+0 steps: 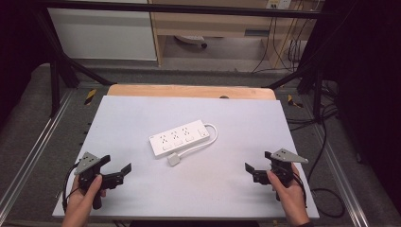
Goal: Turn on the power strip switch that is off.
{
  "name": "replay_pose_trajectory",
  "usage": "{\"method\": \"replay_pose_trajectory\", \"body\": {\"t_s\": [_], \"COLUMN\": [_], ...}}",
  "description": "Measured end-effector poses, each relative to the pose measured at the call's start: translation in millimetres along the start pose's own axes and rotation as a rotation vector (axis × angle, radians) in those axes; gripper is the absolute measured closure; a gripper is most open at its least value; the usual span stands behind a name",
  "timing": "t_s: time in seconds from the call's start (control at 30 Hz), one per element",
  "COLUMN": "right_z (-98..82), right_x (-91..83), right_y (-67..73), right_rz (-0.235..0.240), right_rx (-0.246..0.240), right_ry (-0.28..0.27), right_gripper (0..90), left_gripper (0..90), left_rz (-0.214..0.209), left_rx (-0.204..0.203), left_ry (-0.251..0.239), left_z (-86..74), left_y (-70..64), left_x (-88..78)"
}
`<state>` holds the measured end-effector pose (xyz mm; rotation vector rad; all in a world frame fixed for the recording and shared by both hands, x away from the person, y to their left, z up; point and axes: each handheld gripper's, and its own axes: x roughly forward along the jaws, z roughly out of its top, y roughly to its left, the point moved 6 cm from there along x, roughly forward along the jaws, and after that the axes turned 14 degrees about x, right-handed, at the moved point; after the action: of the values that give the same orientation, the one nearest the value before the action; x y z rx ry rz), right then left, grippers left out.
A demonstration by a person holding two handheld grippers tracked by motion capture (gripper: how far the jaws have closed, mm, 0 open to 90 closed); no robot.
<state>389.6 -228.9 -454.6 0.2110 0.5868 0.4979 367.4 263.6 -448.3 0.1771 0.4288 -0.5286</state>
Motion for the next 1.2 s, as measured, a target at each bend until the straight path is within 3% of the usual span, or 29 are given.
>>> {"method": "replay_pose_trajectory", "body": {"t_s": [0.27, 0.47, 0.63, 0.9, 1.2], "right_z": [12.4, 20.1, 26.2, 40.3, 53.0], "right_x": [-0.1, 6.9, 13.2, 19.4, 30.5], "right_y": [9.3, 20.7, 30.7, 48.9, 63.7], "right_rz": [-0.016, 0.015, 0.037, 0.075, 0.100], "right_rx": [-0.041, -0.052, -0.057, -0.099, -0.114], "right_ry": [-0.025, -0.009, -0.001, 0.016, 0.004], "right_gripper": [5.2, 4.7, 3.8, 5.8, 3.9], "left_gripper": [6.6, 6.6, 6.3, 6.3, 6.3], "left_rz": [0.002, -0.001, -0.012, -0.008, -0.009], "left_rx": [0.015, 0.004, 0.028, 0.025, 0.034], "left_ry": [0.003, 0.005, 0.001, 0.002, 0.008], "left_z": [-2.4, -4.0, -3.4, -4.8, -4.7], "left_y": [8.5, 8.3, 4.1, 3.5, 2.0], "left_x": [4.4, 1.8, -0.1, -1.7, -1.5]}}
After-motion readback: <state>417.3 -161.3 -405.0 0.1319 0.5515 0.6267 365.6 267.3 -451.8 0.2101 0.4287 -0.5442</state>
